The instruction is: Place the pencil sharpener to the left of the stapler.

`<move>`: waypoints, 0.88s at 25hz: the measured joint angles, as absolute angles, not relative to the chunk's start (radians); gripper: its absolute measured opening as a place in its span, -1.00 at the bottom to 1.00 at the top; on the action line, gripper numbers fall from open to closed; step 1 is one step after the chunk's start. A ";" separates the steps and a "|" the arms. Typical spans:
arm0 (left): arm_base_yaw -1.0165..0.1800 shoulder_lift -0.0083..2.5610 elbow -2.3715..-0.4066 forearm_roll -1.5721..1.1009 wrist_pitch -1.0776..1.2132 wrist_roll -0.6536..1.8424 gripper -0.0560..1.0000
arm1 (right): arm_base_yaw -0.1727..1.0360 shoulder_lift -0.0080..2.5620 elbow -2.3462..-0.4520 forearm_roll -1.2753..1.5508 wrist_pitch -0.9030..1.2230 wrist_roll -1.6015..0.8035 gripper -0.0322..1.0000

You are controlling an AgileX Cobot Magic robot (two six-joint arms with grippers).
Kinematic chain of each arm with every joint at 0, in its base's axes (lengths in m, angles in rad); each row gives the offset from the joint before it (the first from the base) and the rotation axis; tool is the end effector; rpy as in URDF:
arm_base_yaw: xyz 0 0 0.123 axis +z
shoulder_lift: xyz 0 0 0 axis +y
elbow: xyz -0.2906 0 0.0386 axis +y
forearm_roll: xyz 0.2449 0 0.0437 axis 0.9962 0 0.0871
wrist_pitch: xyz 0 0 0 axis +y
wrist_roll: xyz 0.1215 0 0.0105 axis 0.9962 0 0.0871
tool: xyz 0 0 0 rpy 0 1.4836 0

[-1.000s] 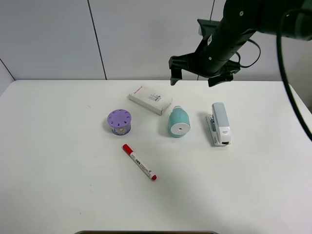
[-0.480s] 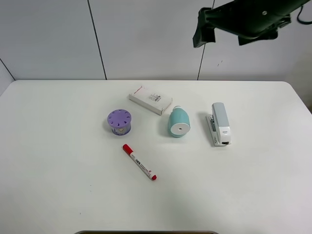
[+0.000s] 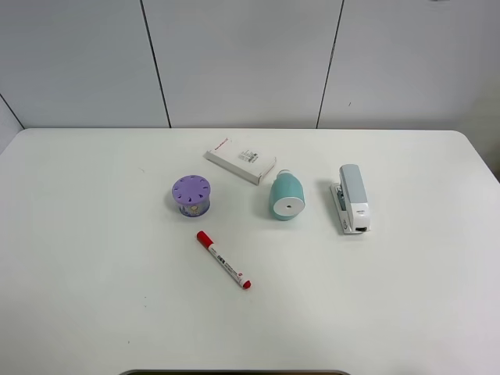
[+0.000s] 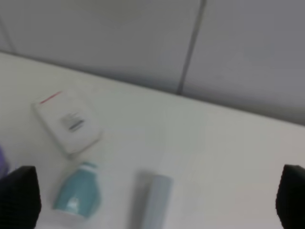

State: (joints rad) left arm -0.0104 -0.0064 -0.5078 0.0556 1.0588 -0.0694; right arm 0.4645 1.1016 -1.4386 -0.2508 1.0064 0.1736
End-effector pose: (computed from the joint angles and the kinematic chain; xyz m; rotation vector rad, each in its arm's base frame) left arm 0.0102 0.0058 0.2644 -0.0628 2.0260 0.0159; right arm 0.2083 0.0758 0.4577 -0.3291 2.0996 0.0710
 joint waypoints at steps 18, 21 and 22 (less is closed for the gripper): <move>-0.010 -0.006 -0.508 0.056 1.059 -0.069 0.91 | 0.234 0.575 -1.267 -0.377 1.174 0.027 0.98; -0.010 -0.006 -0.508 0.056 1.059 -0.069 0.91 | 0.176 0.485 -1.147 -0.343 1.173 0.011 0.98; -0.010 -0.006 -0.508 0.056 1.059 -0.069 0.91 | 0.153 0.450 -1.098 -0.327 1.171 0.000 0.98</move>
